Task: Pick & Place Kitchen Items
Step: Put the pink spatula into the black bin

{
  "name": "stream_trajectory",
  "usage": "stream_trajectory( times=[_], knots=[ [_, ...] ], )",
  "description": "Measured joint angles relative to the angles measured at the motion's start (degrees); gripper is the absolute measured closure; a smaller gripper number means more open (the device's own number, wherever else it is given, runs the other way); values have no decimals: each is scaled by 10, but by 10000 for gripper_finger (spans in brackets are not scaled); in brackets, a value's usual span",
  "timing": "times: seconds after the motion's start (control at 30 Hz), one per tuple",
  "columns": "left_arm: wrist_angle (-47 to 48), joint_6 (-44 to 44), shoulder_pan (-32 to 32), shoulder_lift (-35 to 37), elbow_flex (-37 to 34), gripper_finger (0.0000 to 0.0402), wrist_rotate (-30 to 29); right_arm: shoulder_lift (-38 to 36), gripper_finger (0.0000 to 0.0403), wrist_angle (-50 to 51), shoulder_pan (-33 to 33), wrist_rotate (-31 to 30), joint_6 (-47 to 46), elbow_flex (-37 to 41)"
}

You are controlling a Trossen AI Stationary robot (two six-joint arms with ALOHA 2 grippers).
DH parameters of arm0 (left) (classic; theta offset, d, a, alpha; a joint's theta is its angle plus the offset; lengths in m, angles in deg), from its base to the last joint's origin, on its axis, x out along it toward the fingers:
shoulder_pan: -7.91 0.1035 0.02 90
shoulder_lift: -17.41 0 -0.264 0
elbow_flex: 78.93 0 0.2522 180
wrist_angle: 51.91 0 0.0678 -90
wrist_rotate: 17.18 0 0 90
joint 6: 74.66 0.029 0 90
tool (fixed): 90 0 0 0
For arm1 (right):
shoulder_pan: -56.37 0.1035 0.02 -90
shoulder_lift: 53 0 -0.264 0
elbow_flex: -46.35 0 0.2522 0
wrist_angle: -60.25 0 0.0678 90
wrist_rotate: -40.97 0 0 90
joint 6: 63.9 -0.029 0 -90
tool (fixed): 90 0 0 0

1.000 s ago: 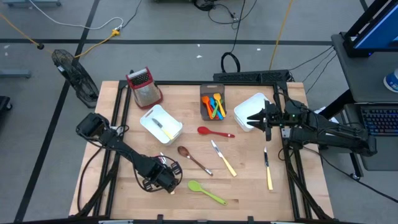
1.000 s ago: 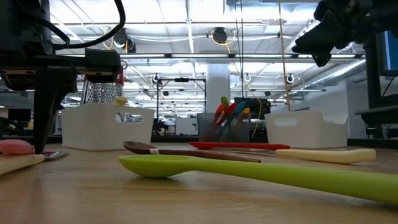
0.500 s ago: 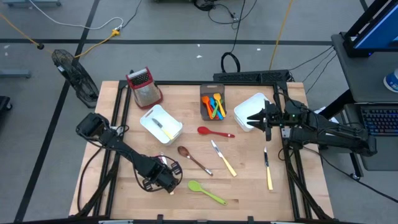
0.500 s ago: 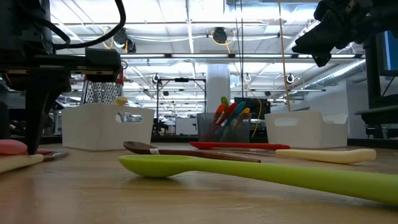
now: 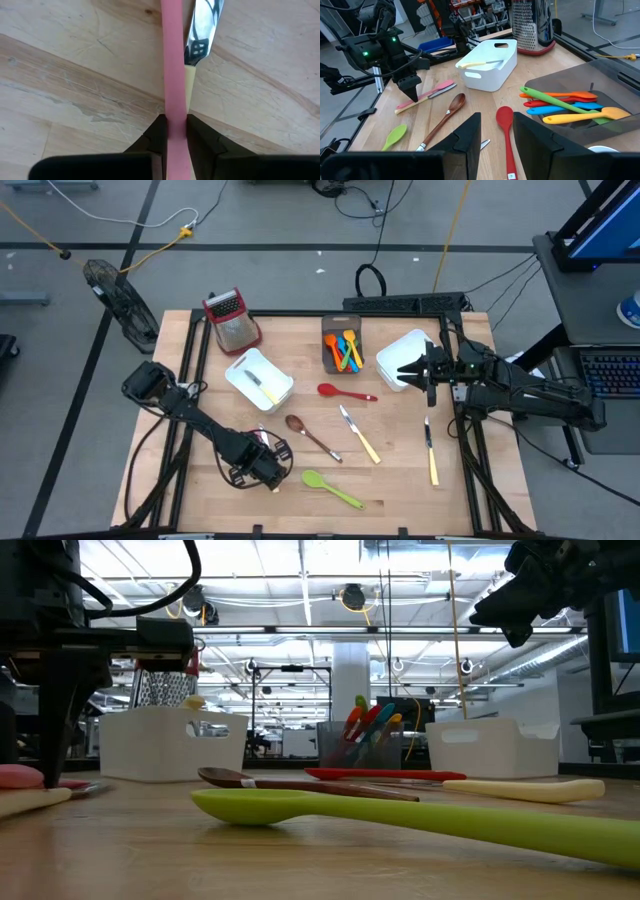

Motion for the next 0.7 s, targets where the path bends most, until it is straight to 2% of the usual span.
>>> stream_trajectory(
  times=[0.43, 0.7],
  knots=[
    [1, 0, 0, 0, 0, 352, -5, 0, 298, 0, 0, 0, 0, 0],
    [-1, 20, -2, 0, 0, 353, -46, 0, 298, 0, 0, 0, 0, 0]
  ],
)
